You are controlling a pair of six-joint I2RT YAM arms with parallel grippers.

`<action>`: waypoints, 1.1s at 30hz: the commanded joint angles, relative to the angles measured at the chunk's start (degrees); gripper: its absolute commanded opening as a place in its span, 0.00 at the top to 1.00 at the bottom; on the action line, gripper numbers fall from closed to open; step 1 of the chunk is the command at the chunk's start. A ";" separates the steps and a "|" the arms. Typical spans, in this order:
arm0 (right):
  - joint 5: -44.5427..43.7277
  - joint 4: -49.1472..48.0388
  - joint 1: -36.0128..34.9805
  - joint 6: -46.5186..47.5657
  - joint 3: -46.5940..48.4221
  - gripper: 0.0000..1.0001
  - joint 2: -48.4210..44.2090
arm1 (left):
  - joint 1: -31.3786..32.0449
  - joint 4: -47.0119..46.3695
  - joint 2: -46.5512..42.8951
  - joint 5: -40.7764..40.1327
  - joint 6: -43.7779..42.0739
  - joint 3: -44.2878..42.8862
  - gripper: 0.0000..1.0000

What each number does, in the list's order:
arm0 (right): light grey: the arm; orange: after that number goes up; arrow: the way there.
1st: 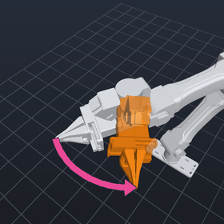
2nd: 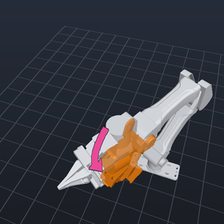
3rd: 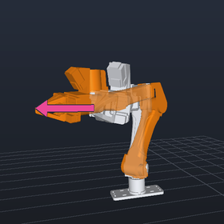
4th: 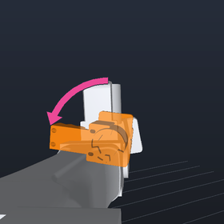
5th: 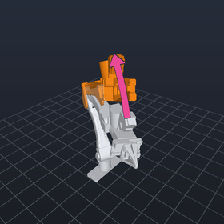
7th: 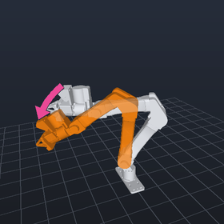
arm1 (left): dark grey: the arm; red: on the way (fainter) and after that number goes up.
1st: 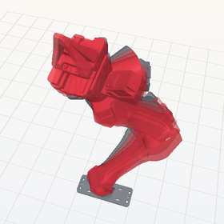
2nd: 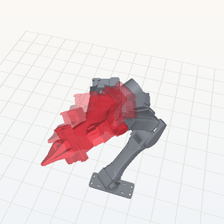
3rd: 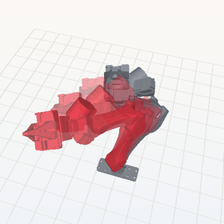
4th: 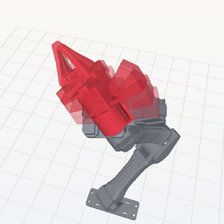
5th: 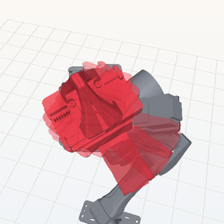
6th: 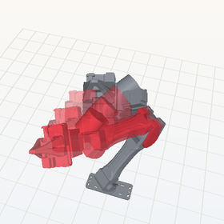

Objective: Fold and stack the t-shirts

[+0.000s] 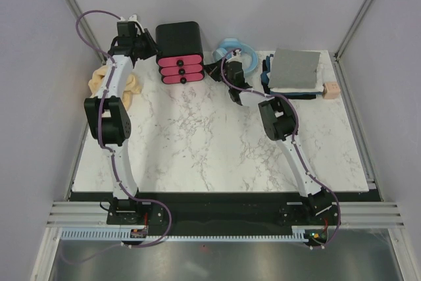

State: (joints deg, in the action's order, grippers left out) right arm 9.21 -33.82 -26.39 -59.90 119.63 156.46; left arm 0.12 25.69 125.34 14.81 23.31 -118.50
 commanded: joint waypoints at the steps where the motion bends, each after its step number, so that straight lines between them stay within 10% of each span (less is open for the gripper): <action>1: 13.91 -3.26 -6.57 0.57 -8.43 1.00 -8.35 | 10.34 15.61 1.32 6.12 -0.02 7.75 0.78; 23: 12.51 10.78 5.03 26.23 -33.85 1.00 -38.77 | 3.48 12.72 -7.29 -7.33 7.54 7.48 0.98; 33: 14.35 21.52 7.23 23.87 -7.76 1.00 -23.05 | 3.13 9.55 -6.60 -9.71 9.73 8.90 0.98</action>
State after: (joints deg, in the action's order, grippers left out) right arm 22.61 -17.74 -19.11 -35.90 103.28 128.25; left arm 3.46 37.21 121.23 7.18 31.05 -108.12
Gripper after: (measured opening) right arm 0.006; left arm 0.025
